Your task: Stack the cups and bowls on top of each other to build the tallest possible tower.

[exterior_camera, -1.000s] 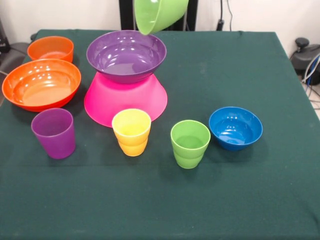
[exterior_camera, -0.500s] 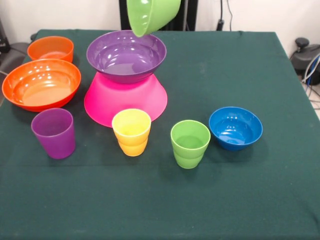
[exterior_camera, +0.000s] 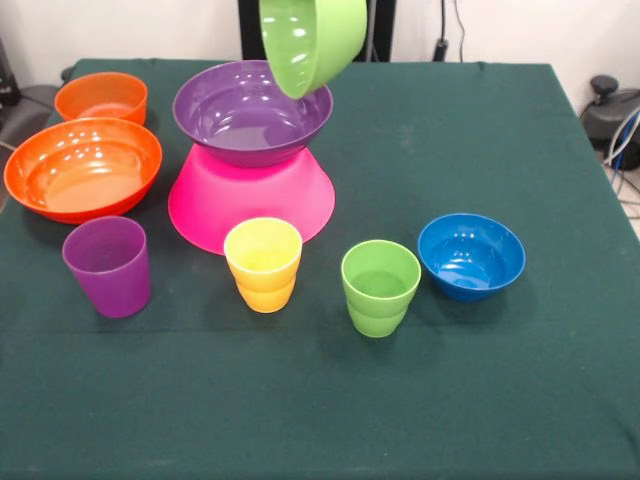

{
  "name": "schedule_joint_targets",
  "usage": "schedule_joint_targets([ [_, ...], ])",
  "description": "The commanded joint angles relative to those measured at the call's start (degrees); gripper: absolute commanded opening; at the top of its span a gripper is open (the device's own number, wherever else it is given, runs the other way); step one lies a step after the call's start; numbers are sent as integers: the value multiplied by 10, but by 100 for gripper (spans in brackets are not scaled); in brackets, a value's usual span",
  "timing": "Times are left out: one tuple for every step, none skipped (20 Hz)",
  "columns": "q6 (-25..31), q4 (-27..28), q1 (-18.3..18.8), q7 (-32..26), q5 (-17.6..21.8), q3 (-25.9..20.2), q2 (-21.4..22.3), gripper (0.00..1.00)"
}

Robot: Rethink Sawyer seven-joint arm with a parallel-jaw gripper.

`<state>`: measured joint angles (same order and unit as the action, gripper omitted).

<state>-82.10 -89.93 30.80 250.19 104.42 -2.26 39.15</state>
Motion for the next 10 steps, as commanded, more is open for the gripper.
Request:
schedule_joint_targets([
  [-29,26,-27,199,27,-16,-46,0],
  [-35,23,-32,200,25,-8,-47,0],
  [-37,22,-35,200,23,-4,-45,0],
  [-50,24,-45,202,19,12,-50,0],
  [-55,24,-49,202,17,18,-49,0],
  [-66,26,-56,203,14,31,-50,0],
  [-74,28,-62,203,10,41,-52,0],
  [-81,33,-65,203,9,48,-54,0],
  [-88,36,-70,204,6,56,-56,0],
  [-105,41,-80,205,1,74,-62,0],
])
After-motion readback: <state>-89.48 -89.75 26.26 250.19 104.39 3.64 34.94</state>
